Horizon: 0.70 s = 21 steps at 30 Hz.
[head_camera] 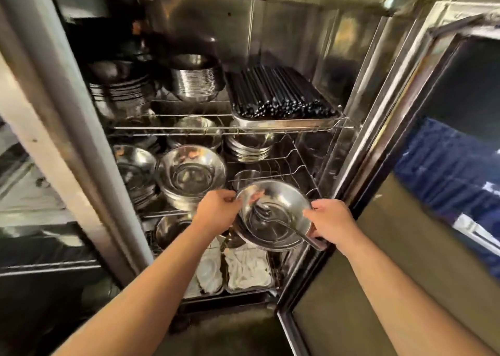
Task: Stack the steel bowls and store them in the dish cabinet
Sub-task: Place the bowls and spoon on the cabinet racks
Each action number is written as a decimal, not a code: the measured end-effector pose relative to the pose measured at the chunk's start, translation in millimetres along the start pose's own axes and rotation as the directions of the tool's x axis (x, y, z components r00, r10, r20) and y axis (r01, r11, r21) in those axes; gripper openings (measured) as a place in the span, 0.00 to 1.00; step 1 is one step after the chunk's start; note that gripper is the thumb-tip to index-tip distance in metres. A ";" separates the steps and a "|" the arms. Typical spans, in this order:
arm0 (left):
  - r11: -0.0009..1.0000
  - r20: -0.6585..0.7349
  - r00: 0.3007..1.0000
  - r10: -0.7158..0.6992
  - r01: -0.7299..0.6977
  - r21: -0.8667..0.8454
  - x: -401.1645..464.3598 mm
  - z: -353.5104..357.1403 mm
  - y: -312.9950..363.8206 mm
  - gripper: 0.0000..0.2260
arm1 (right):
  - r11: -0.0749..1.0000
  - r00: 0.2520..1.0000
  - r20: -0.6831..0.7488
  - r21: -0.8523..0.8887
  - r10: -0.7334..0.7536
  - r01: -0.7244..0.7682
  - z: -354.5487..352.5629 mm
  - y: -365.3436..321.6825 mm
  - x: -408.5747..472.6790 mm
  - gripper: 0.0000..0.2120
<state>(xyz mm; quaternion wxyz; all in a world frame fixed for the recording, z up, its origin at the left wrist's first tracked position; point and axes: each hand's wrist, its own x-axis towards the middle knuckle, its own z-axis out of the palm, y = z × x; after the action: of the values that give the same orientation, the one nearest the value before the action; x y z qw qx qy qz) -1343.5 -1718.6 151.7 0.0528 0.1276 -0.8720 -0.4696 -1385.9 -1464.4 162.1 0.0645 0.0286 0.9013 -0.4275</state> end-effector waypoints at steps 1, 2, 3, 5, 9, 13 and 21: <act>1.000 0.008 1.000 -0.007 0.007 -0.008 10.1 4.0 1.3 0.20 | 1.000 1.000 -0.010 -0.008 0.005 -0.005 -0.4 -0.3 8.7 0.16; 1.000 0.019 1.000 -0.015 0.016 -0.016 21.1 8.5 2.5 0.20 | 1.000 1.000 -0.026 -0.023 0.011 -0.012 -1.0 -0.5 18.2 0.17; 0.999 0.029 0.999 -0.021 0.022 -0.026 35.0 15.5 3.8 0.18 | 0.999 0.999 -0.043 -0.043 0.014 -0.015 -1.9 0.6 31.2 0.18; 0.999 0.034 0.999 -0.031 0.032 -0.032 52.5 21.4 5.9 0.13 | 0.997 0.998 -0.062 -0.080 0.011 -0.016 -2.5 -2.0 45.8 0.19; 0.998 -0.004 0.998 -0.062 0.062 0.012 91.0 35.3 10.2 0.11 | 0.989 0.999 -0.038 -0.149 -0.002 -0.004 -1.3 -7.7 81.7 0.16; 0.991 0.008 0.994 -0.112 0.111 0.078 126.6 48.9 11.8 0.12 | 0.982 1.000 -0.028 -0.186 0.012 -0.017 7.3 -8.8 117.1 0.13; 0.987 0.053 0.991 -0.124 0.117 0.113 167.2 70.7 12.9 0.08 | 0.978 0.997 -0.035 -0.197 0.065 -0.070 15.9 -6.9 164.3 0.10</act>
<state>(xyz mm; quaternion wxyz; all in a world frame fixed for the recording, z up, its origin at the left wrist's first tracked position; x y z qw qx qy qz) -1521.6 -1700.4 118.6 -0.0092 0.1687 -0.8884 -0.4268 -1547.8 -1481.6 134.2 0.0688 0.0585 0.9387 -0.3326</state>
